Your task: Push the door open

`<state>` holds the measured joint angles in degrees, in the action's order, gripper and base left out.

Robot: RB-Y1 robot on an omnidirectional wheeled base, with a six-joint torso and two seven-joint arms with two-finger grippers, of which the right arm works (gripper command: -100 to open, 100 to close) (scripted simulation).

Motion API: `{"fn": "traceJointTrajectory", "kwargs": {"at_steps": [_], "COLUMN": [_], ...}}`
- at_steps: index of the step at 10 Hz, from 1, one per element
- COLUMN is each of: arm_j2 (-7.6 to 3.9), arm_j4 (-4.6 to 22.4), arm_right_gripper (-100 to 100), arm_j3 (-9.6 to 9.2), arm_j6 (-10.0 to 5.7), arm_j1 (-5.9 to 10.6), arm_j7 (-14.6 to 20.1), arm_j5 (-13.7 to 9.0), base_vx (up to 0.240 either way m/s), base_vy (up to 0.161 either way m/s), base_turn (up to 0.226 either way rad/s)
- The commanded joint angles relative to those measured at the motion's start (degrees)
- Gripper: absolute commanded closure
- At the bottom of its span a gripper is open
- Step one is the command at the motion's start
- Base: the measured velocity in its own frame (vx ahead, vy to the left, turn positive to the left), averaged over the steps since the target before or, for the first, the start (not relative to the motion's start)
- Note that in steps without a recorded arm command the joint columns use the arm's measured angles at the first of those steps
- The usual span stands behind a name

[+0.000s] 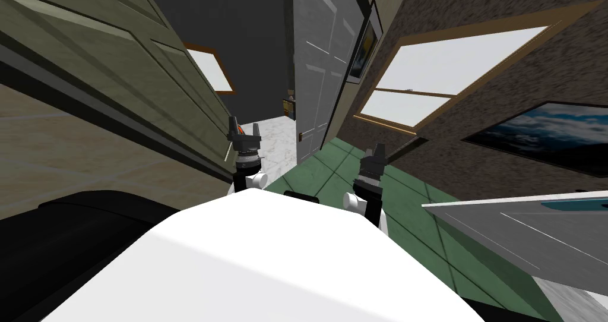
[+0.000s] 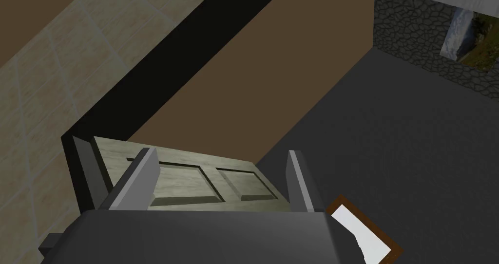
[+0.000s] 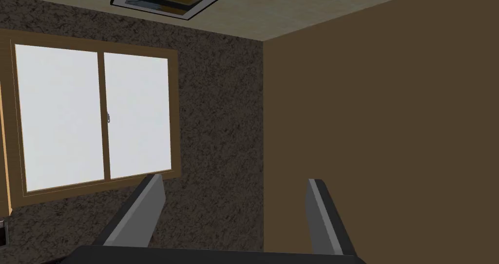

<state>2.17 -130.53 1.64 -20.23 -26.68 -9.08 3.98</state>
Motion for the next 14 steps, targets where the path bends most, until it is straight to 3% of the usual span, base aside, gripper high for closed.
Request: {"fn": "traceJointTrajectory", "kwargs": {"at_steps": [1,6,14], "arm_j2": [-0.55,-2.55,-4.63], "arm_j4": [1.6,8.9,18.9], "arm_right_gripper": [-100,-100,-100], "arm_j3": [-1.19,-6.65,-14.15], "arm_j6": [-0.46,-2.57,-5.46], "arm_j1": [0.6,3.32,7.06], "arm_j7": [0.3,1.5,3.3], "arm_j5": [-0.1,-0.8,-1.7], "base_vx": [0.179,0.143,0.102], "base_vy": [0.036,-0.018,-0.008], "base_turn": [-0.034,0.0,-0.005]}}
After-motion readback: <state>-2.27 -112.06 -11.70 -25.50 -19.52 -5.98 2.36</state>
